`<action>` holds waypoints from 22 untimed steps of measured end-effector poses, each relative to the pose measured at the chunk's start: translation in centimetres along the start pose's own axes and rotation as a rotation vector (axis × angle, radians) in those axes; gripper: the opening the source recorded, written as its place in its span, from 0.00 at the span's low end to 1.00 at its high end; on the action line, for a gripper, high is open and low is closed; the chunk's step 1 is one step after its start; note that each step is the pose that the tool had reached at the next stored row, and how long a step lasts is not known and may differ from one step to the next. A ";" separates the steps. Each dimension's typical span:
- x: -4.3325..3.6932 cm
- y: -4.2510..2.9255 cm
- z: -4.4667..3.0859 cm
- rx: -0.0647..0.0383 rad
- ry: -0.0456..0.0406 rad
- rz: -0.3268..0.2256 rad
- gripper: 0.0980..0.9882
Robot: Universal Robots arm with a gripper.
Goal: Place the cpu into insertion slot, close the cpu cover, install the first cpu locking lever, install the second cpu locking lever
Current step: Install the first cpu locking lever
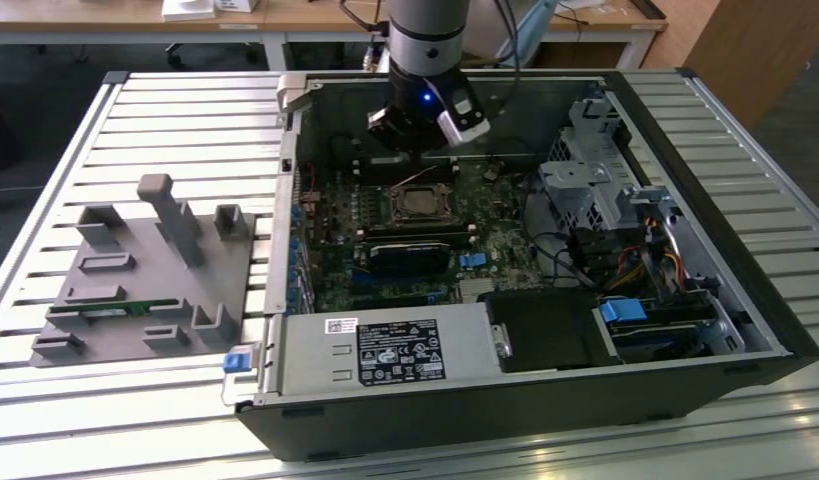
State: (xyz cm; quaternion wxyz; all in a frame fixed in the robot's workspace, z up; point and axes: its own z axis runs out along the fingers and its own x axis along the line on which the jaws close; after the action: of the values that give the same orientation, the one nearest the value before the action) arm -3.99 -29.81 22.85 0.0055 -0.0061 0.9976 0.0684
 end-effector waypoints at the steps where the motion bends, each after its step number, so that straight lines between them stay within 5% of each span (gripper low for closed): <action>1: -0.08 0.01 0.05 0.000 0.0000 0.000 0.02; 22: -0.80 0.23 1.10 0.000 0.0000 0.000 0.02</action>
State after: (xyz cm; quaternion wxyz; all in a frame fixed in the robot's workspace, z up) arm -3.18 -29.41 21.80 0.0055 -0.0061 0.9976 0.0685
